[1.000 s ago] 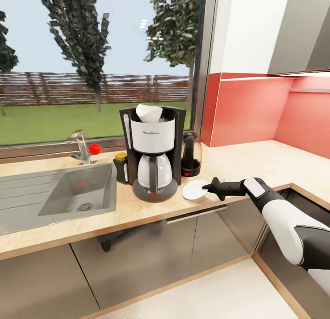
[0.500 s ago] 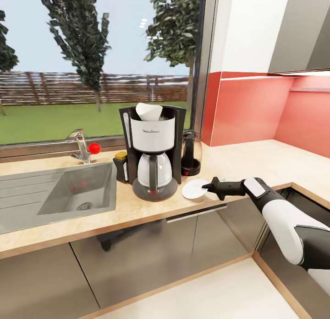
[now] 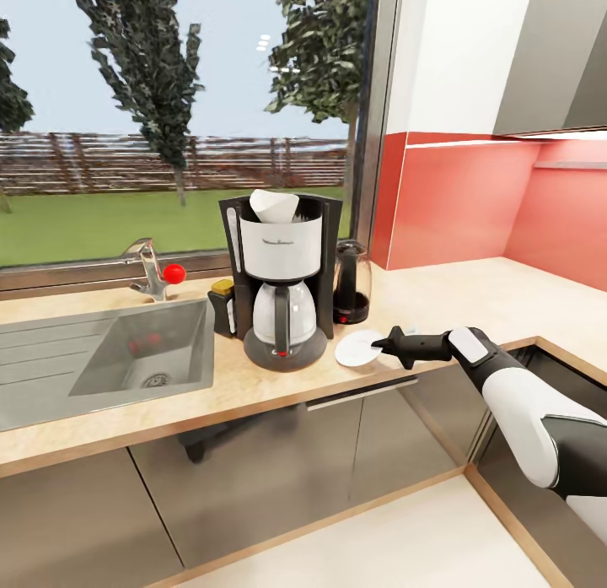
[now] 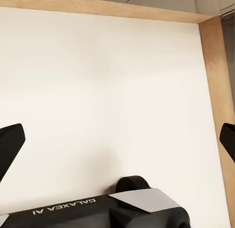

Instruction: Set up a coffee station on the kitchen countertop: keep the coffee maker on the countertop, move the bottle of coffee from the kitchen shelf to the counter next to the coffee maker, place a paper coffee filter on top of the coffee maker, put the saucer next to the coffee maker with the coffee cup on the saucer, and place the electric kettle next to the coffee maker.

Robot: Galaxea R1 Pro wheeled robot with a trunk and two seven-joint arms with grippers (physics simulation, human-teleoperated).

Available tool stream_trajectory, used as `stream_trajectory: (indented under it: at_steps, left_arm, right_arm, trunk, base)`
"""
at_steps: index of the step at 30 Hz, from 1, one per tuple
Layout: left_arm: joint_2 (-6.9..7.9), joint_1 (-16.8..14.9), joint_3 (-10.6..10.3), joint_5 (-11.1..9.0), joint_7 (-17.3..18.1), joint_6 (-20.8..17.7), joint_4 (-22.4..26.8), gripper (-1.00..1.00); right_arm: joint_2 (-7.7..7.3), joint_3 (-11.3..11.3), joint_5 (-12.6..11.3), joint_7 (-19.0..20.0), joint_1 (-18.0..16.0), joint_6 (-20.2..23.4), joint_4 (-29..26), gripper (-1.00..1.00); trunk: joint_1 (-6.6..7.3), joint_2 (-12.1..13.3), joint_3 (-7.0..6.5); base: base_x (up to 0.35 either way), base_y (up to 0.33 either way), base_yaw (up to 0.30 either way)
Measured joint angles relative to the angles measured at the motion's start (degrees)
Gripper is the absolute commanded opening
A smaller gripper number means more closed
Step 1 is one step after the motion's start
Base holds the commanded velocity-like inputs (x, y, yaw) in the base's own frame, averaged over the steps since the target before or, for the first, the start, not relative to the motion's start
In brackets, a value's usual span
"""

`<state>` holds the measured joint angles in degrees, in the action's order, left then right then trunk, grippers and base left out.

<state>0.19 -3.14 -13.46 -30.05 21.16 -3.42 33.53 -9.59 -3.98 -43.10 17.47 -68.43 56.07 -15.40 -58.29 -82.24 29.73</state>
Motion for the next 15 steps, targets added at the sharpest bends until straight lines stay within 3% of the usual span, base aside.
stream_trajectory:
  at_steps: [15]
  left_arm:
    - [-0.02, 0.0, -0.01, 0.0, 0.0, 0.0, 0.0, 1.0]
  right_arm:
    - [0.0, -0.02, 0.02, -0.01, 0.0, -0.06, 0.0, -1.0]
  trunk:
    - [0.0, 0.0, 0.0]
  base:
    - [0.0, 0.0, 0.0]
